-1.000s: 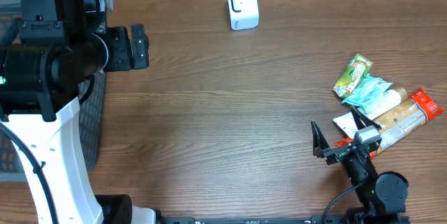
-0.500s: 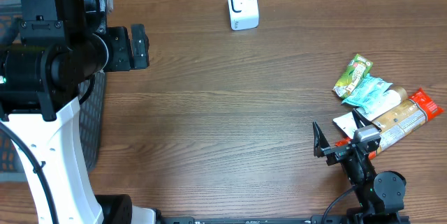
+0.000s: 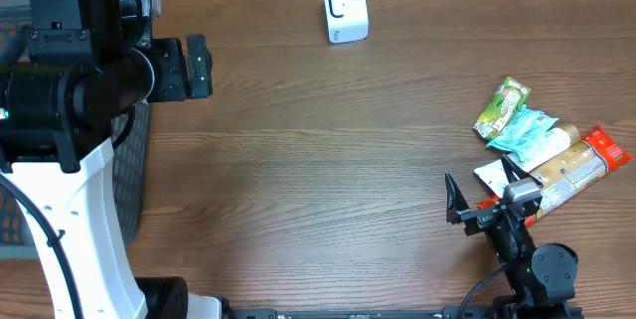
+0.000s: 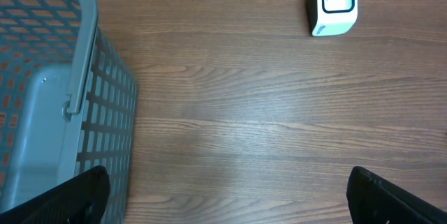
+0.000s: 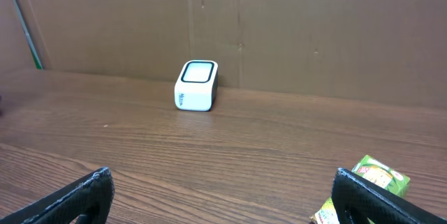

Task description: Scan the item barcode

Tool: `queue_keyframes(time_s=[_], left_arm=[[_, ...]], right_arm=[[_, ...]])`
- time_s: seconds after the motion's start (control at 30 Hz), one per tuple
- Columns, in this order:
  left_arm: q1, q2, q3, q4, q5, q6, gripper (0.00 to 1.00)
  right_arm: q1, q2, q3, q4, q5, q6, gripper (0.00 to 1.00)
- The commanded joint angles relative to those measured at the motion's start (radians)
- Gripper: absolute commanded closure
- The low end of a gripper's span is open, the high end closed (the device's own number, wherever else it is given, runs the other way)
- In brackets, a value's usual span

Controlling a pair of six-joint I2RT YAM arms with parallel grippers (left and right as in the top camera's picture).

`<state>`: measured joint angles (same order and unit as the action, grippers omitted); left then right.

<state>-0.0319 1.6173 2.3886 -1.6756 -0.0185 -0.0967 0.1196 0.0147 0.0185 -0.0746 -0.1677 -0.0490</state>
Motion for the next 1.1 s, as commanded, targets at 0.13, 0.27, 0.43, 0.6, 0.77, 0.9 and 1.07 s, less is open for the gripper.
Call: queue_keyframes(time_s=[0.13, 0.27, 0.43, 0.6, 0.77, 0.9, 1.07], left_arm=[[0.0, -0.002, 0.003, -0.005, -0.061, 0.041, 0.0], [-0.001, -0.032, -0.045, 0.012, -0.015, 0.045, 0.0], [-0.001, -0.187, -0.348, 0.307, 0.104, 0.045, 0.0], [0.0, -0.444, -0.824, 0.734, 0.147, 0.045, 0.0], [0.031, -0.757, -1.315, 1.15, 0.162, 0.045, 0.0], [0.09, -0.977, -1.616, 1.333, 0.194, 0.045, 0.0], [0.126, -1.2, -1.894, 1.466, 0.191, 0.055, 0.0]], right_arm=[[0.005, -0.012, -0.011, 0.005, 0.01, -0.004, 0.0], [0.005, -0.012, -0.011, 0.005, 0.01, -0.004, 0.0], [0.005, -0.012, -0.011, 0.005, 0.01, -0.004, 0.0], [0.005, -0.012, -0.011, 0.005, 0.01, -0.005, 0.0], [0.005, -0.012, -0.011, 0.005, 0.01, -0.004, 0.0], [0.005, -0.012, -0.011, 0.005, 0.01, -0.004, 0.0], [0.005, -0.012, -0.011, 0.005, 0.01, -0.004, 0.0]])
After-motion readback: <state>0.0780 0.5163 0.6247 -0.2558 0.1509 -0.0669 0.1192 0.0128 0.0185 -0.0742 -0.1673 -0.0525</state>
